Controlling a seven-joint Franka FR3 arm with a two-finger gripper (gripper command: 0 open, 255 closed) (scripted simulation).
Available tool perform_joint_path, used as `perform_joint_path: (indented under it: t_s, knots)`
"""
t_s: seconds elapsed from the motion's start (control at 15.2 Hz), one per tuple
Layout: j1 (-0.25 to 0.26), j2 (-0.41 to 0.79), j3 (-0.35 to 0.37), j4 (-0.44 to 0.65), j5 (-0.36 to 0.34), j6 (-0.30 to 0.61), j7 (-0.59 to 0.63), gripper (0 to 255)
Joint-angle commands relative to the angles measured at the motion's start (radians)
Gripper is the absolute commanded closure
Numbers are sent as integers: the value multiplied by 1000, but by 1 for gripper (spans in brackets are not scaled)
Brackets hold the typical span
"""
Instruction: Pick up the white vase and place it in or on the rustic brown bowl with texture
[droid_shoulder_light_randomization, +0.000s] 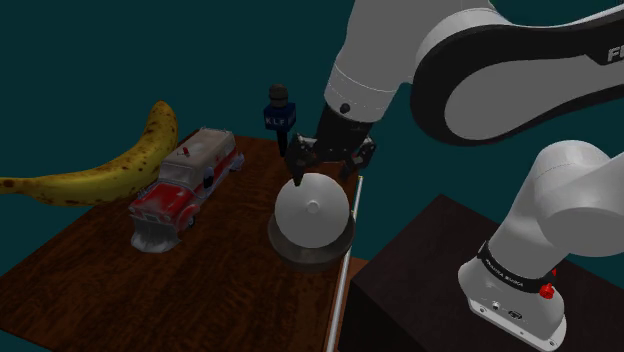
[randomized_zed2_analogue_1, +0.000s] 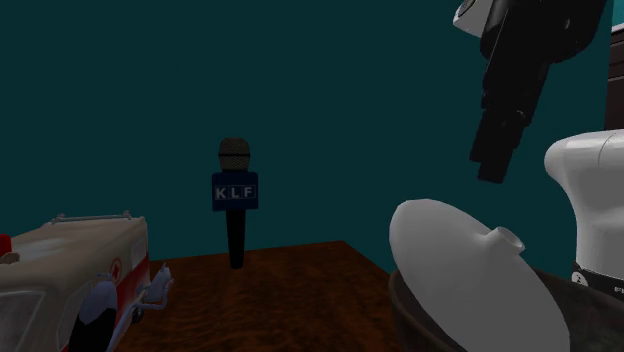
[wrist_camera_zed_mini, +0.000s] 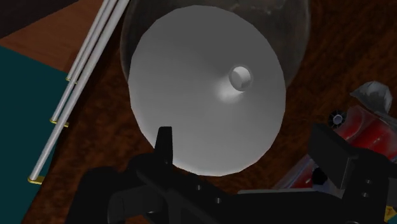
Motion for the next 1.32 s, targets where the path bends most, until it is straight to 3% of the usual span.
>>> perform_joint_path:
  t_s: [0.0, 0.33, 0.79, 0.86, 1.25]
  knots:
    - [0, 5, 9, -32, 6, 47, 5, 0]
    - [-13, 57, 32, -56, 3, 123, 10, 0]
    - [-13, 57, 32, -55, 3, 123, 10, 0]
    - [-13, 57, 32, -55, 3, 123, 10, 255]
    - [-15, 62, 32, -53, 2, 125, 9, 255]
